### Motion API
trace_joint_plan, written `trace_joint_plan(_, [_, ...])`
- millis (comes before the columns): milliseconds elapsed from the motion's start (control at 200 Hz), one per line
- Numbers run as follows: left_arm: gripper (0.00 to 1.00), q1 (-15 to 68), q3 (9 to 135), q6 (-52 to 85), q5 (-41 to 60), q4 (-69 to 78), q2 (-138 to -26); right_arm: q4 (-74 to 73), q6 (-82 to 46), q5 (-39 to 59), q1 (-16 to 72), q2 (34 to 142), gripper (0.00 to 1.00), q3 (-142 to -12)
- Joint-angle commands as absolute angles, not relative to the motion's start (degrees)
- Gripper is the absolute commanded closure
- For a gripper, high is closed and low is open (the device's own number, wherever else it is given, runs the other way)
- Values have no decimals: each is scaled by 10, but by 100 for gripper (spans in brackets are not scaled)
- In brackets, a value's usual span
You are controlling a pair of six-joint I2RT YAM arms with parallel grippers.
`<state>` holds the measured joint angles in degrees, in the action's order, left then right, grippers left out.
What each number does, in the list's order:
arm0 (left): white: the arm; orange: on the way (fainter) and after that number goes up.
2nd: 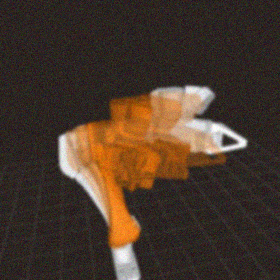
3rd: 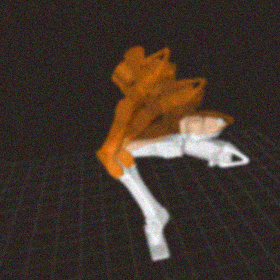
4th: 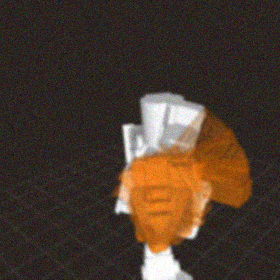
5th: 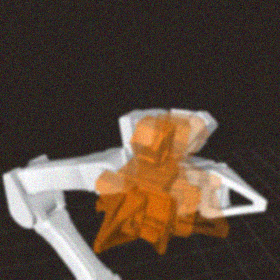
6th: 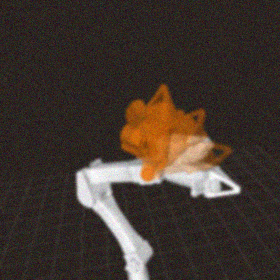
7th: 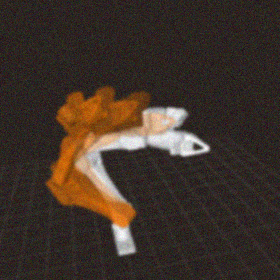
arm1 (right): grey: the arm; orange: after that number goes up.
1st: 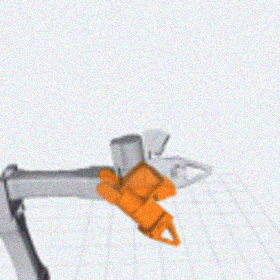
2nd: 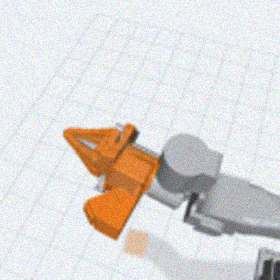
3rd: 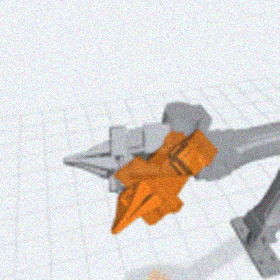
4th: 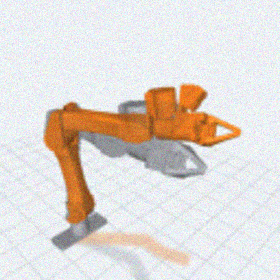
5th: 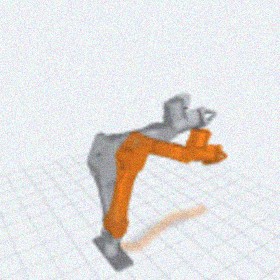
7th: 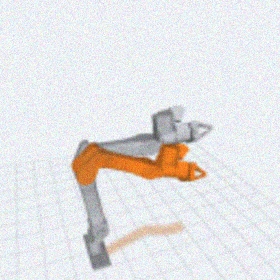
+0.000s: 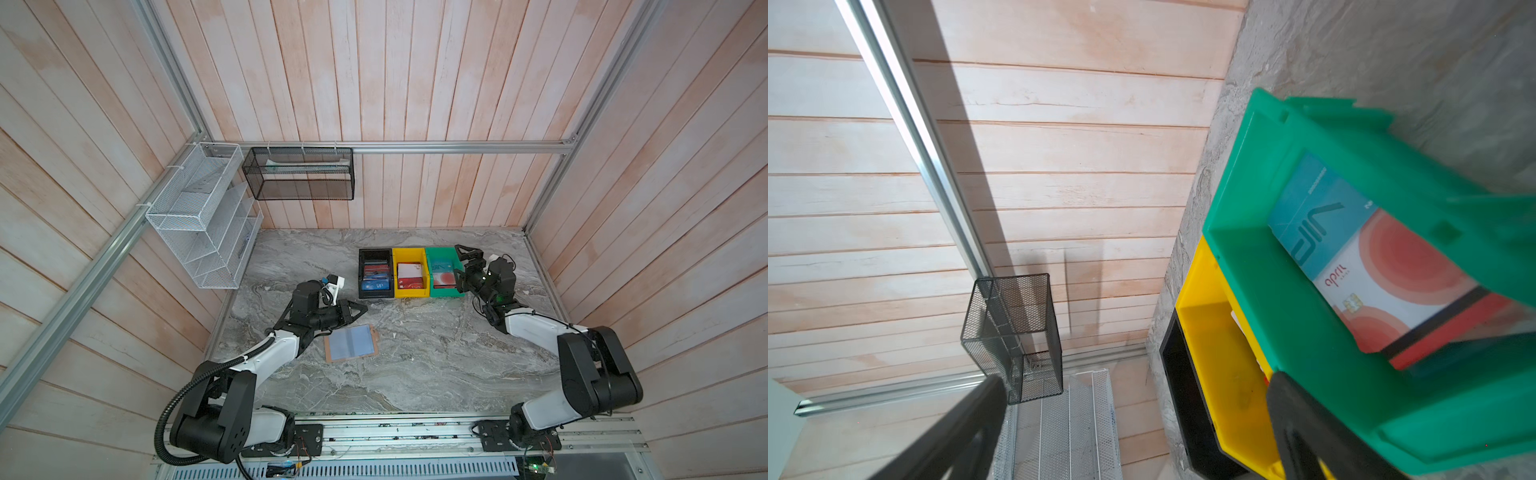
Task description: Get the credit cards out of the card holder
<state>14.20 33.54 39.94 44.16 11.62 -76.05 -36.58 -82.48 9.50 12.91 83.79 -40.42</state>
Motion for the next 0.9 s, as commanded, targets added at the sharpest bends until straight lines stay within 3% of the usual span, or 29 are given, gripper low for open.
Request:
trace_joint_plan(0, [73,117,354,361,410,63,-732,-279,-636,121,113,764,2,-414])
trace_joint_plan(190, [66,76,383,284,321,-43,-698,-97,-367,76,102,598,2,-418])
trace_joint_plan(350, [61,46,387,241,250,-62,-657,-50,-219,9,95,446,2,-352])
trace_joint_plan(555, [48,35,334,189,140,17,-585,-166,-62,-55,87,308,2,-202])
trace_joint_plan(755, [30,27,298,160,11,61,-553,-367,0,-58,49,318,2,-45])
trace_joint_plan(895, [29,25,255,119,-33,141,-532,-500,16,-44,24,426,2,-4])
